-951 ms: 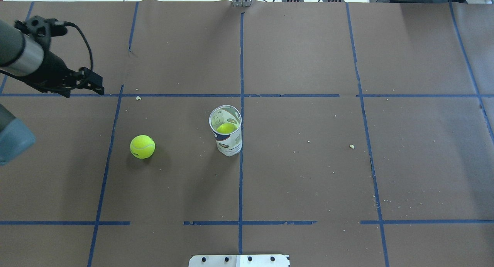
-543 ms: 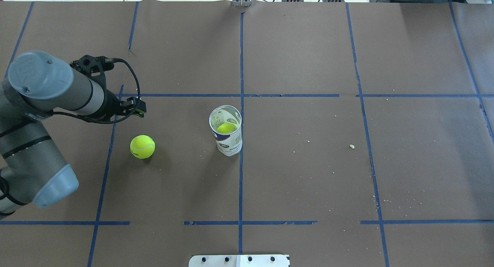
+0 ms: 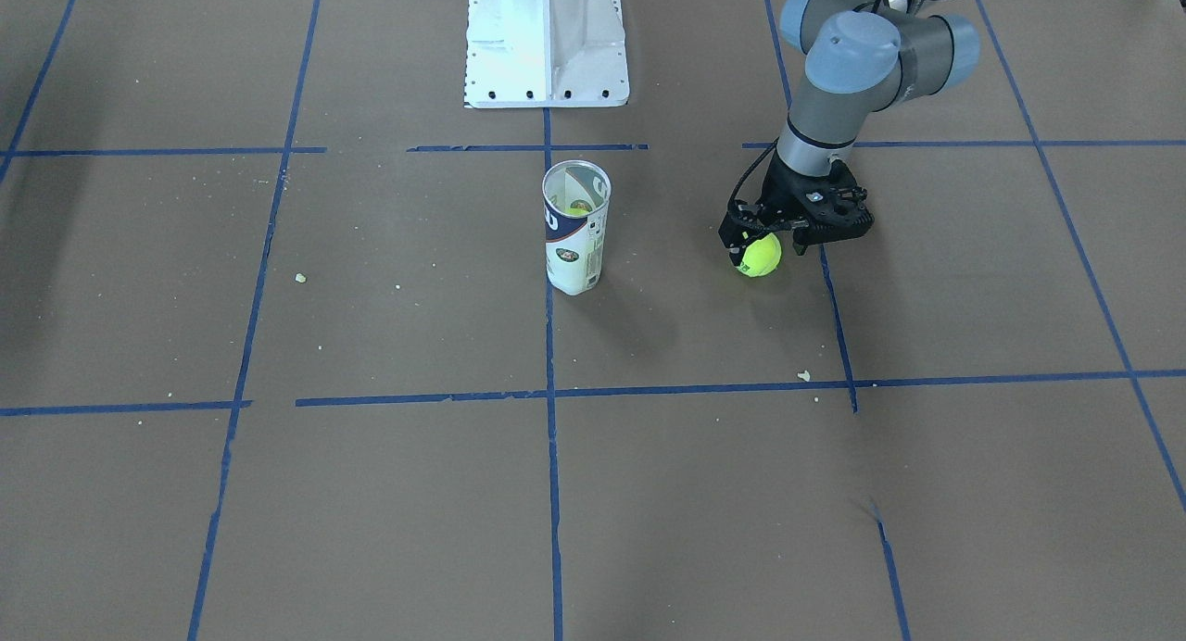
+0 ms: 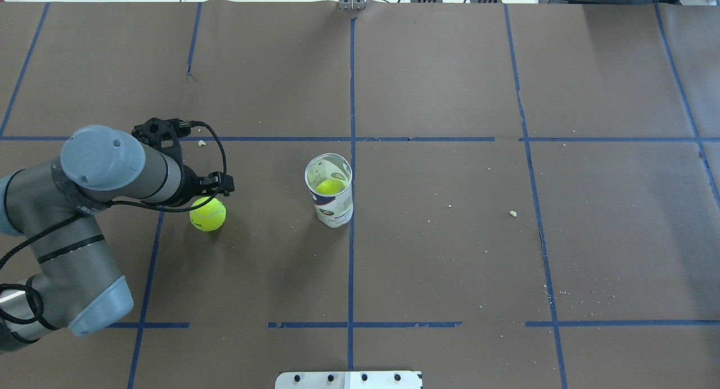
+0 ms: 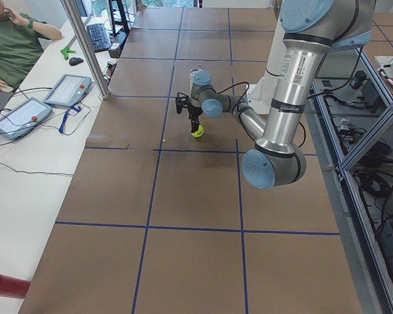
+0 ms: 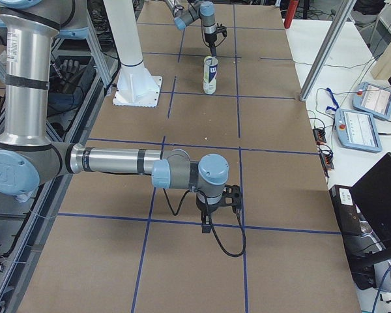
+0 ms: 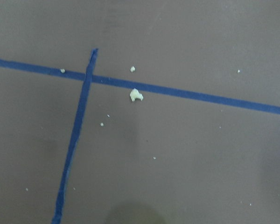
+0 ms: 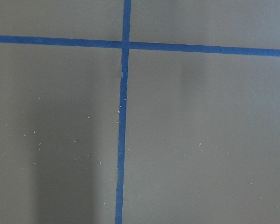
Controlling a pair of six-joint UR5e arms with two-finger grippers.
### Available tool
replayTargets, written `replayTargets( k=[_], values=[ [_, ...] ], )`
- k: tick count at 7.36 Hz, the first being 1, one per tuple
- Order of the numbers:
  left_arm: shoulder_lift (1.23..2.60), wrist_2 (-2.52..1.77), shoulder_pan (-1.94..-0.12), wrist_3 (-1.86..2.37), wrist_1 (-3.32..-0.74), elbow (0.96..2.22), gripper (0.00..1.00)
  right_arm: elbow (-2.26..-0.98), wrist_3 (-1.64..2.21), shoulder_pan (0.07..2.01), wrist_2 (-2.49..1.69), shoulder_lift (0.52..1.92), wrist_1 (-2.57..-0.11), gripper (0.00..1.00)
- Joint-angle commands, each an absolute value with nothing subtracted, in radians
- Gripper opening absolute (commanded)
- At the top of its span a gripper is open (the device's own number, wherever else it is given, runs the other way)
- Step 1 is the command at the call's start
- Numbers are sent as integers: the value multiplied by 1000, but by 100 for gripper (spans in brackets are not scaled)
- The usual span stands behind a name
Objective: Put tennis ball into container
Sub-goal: 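Move the left gripper down over the loose yellow-green tennis ball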
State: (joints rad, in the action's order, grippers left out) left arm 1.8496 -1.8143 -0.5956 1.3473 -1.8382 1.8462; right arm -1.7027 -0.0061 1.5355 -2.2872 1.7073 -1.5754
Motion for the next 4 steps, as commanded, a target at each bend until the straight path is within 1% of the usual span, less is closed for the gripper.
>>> replayTargets(
  k=[1, 4],
  values=[
    [1848, -1806, -575, 1351, -1850, 1816, 100, -1703, -6, 1536, -2287, 1707, -1575, 100],
    [1848, -1805, -552, 1351, -1850, 1796, 100, -1703, -6, 1536, -2287, 1707, -1575, 100]
  ],
)
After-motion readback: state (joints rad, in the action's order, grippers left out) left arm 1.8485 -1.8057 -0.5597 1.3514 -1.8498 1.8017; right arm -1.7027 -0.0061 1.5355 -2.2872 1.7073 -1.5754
